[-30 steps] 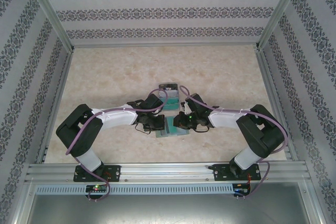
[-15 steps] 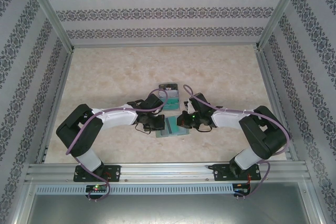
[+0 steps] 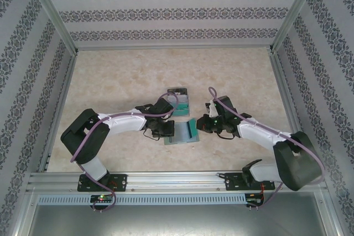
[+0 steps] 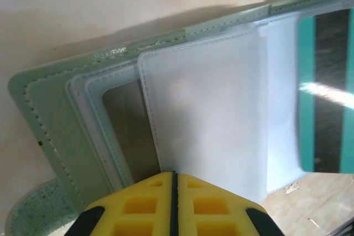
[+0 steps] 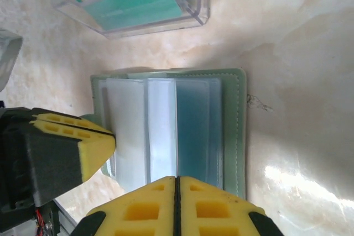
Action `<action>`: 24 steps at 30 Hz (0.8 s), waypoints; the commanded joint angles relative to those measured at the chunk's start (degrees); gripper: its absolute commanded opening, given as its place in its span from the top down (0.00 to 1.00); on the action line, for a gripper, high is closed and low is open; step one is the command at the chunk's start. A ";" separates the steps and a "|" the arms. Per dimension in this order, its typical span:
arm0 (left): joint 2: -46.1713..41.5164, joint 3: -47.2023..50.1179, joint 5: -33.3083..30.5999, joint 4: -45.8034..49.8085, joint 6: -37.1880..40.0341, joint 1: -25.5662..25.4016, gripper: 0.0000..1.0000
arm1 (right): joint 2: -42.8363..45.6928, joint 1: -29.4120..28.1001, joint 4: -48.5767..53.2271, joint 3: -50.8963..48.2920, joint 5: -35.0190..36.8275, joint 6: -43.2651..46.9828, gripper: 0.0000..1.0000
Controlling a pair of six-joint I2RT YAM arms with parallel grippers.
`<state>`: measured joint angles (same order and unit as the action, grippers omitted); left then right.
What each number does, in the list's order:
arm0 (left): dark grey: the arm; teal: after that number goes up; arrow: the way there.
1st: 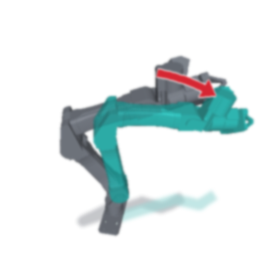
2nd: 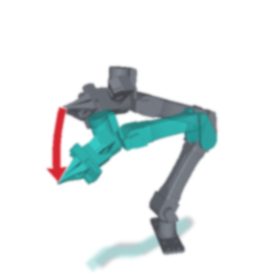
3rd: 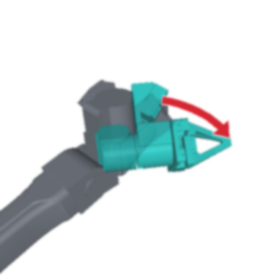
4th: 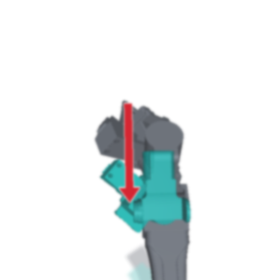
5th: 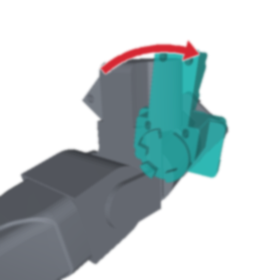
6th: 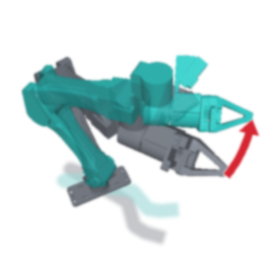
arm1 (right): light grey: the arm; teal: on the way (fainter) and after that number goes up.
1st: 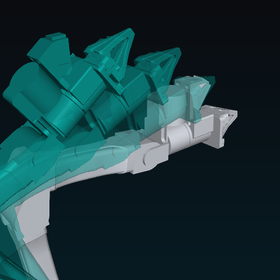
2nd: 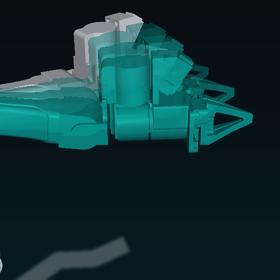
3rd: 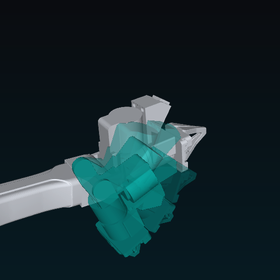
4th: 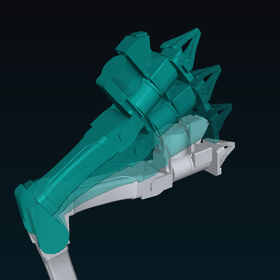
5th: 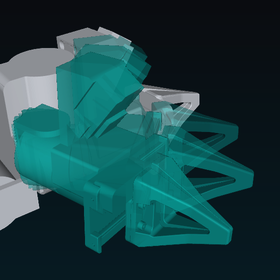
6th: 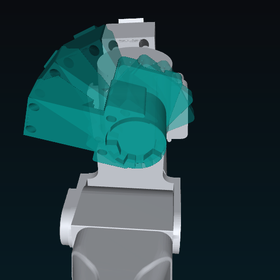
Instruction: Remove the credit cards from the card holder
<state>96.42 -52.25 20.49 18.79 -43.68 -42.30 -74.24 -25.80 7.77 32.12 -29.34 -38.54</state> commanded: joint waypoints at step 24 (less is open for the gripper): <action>-25.90 -3.06 -19.65 13.20 4.17 7.95 0.00 | -4.07 -5.89 19.78 31.73 11.76 54.44 1.00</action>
<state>73.97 -57.41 6.46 29.08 -39.42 -35.55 -75.83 -30.72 25.58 60.42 -18.98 2.52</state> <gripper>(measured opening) 0.994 0.059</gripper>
